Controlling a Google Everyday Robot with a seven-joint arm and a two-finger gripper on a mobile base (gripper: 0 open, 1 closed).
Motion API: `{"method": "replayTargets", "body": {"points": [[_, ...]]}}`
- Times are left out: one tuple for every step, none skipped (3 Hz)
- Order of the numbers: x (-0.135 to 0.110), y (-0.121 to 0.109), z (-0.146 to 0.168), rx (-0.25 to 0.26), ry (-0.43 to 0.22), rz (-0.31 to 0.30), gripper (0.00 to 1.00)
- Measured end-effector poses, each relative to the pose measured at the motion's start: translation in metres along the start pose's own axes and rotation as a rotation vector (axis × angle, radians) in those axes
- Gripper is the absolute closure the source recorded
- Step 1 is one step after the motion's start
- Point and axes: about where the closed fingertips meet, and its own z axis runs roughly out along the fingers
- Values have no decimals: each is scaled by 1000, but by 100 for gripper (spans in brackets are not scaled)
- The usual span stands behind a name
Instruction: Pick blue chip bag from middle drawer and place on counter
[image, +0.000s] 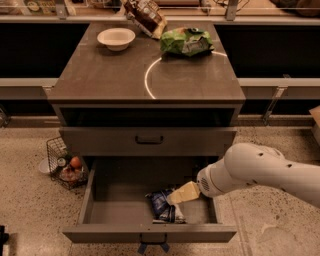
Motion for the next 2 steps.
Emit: {"method": "replayTargets", "body": {"points": [[2, -11, 29, 52, 14, 31, 0], [5, -22, 63, 81, 42, 51, 0]]}}
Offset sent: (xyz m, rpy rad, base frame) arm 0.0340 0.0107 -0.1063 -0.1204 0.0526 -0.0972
